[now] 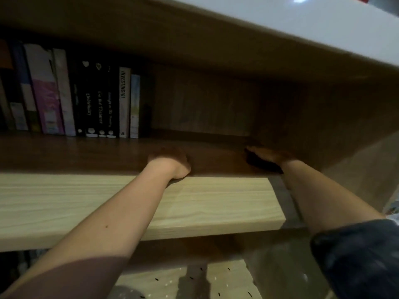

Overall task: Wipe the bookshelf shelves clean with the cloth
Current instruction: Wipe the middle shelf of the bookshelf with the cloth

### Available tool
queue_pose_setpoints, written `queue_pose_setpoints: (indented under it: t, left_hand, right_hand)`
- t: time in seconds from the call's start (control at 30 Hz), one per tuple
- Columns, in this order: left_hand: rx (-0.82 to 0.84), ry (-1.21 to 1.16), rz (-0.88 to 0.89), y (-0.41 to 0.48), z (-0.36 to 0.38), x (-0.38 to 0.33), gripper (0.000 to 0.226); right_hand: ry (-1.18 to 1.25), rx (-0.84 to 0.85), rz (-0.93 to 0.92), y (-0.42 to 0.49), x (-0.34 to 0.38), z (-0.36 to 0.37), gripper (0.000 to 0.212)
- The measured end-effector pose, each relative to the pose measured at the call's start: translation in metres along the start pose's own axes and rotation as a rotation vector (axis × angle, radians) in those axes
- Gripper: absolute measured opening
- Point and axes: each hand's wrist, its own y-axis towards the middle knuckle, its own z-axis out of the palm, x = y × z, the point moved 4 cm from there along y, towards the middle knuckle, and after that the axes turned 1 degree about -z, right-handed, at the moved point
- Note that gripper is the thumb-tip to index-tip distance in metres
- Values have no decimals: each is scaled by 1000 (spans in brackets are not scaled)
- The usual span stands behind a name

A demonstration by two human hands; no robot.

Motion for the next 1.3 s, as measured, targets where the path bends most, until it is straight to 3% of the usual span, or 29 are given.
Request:
queue_pose_setpoints:
  t: [0.07,0.17,0.43,0.57,0.7,0.93,1.0,1.13,1.3]
  left_hand:
    - [-9,15,-2,0,-2,1,47]
    - [-27,48,-5,-2,-6,1,49]
    - [-52,73,-18,-4,-9,2,51]
    - [-65,69,-11,-7,-10,0,46]
    - [-99,-3,3,-8,-14,-1,36]
    - [-180,-66,47,-10,-19,-7,29]
    - [-209,-105,75,-13,-20,-9,27]
    - [-232,-170,121,-24,-25,-17,26]
    - [-239,-270,151,-73,-23,-18,25]
  right_hand:
    - [-15,22,-46,39,13,17,76]
    - [19,92,-136,1,69,47,44]
    - [-86,126,-349,-45,108,66,30]
    - [-174,140,-425,-59,111,67,39]
    - [-172,214,-498,-85,111,68,35]
    - [-123,322,-504,-148,99,66,29]
    - [-87,308,-546,-170,98,63,19]
    - [-65,230,-619,-214,93,56,30]
    - [-67,88,-664,-265,85,51,26]
